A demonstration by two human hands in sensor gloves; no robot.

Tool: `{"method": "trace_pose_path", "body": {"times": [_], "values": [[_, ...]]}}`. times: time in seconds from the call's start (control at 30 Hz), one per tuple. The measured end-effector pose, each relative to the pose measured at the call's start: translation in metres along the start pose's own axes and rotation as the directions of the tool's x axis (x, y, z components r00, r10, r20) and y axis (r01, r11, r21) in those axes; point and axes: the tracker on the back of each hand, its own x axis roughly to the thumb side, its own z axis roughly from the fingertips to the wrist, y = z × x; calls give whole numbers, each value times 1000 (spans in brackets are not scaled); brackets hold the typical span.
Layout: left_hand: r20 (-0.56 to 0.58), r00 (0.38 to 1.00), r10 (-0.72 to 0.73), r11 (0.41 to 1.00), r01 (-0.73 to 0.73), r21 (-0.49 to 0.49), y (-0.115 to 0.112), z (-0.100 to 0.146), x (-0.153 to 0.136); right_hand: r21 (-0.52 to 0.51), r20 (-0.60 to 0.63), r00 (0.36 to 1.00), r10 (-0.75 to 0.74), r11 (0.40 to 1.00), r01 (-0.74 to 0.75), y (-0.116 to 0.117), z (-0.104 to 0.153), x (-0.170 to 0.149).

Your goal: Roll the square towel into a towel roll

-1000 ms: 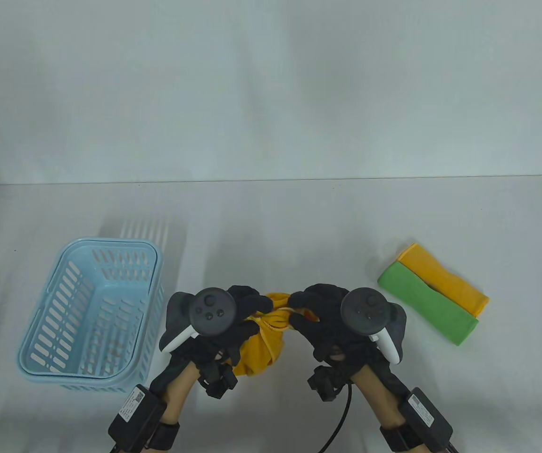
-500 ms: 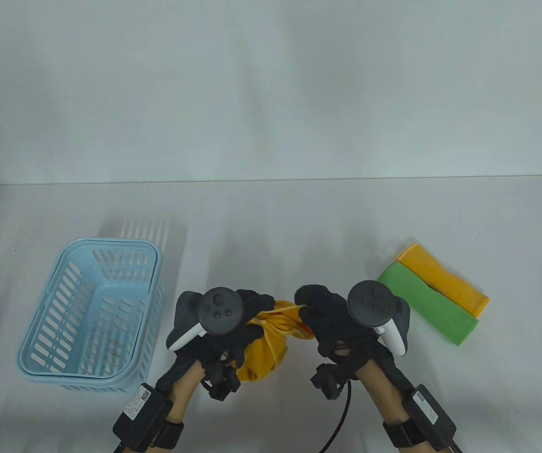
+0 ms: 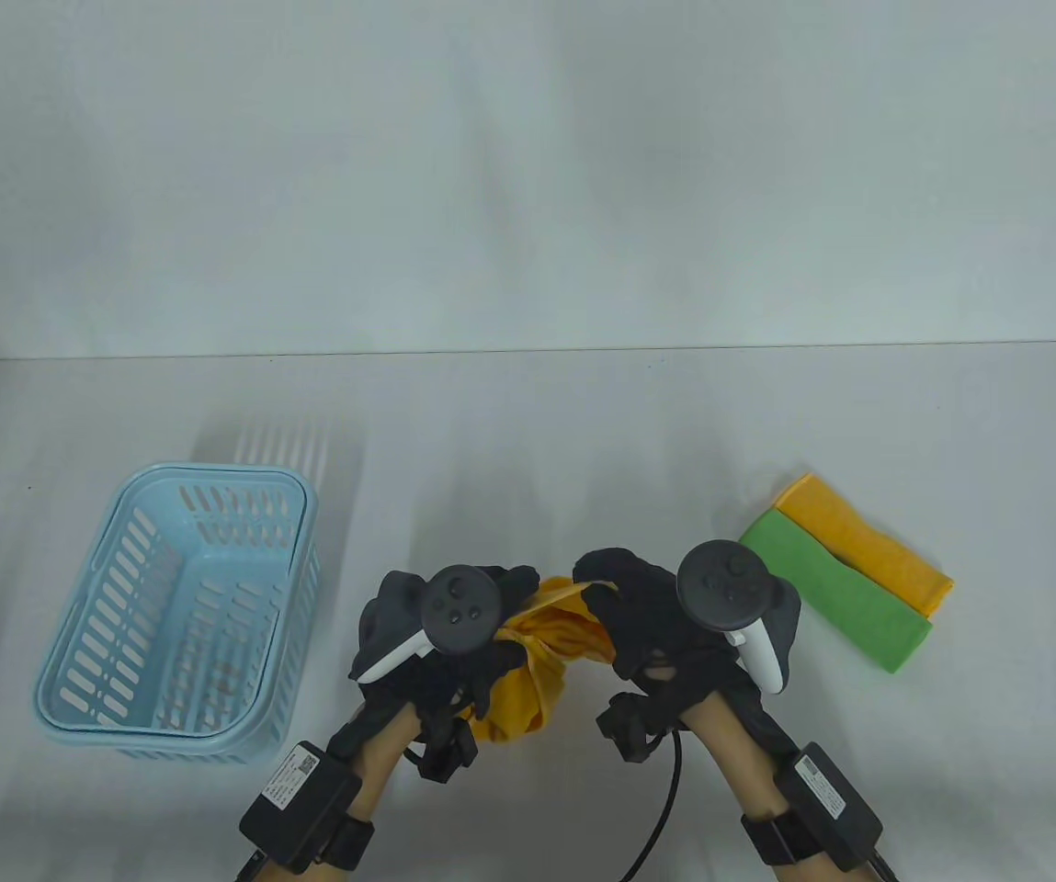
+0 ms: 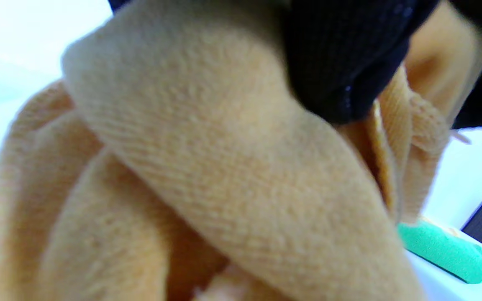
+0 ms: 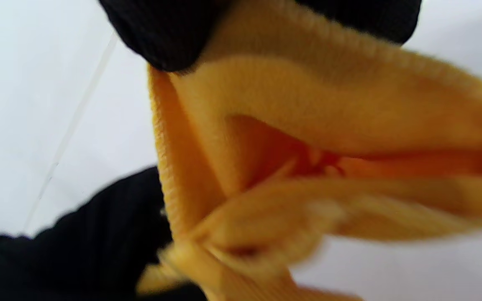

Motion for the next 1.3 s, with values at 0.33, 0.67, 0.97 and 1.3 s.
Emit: {"method": "trace_pose_path", "body": {"times": [0.33,0.67,0.97,1.3], "values": [[-23,998,58,996,-56,68,14,14,-10,-49,-87,996,26,998,-30,-48,-27,45],[-84,972,219,960,-200,195,36,26,-29,-78,-30,998,-57,995,54,-93,-25,94],[-83,971,222,964,-206,169,35,26,-30,-100,34,995,-89,991,92,-122,-18,128],[-182,980,86,995,-74,74,4,12,-28,-95,47,996,-78,992,82,-133,-14,141]]}}
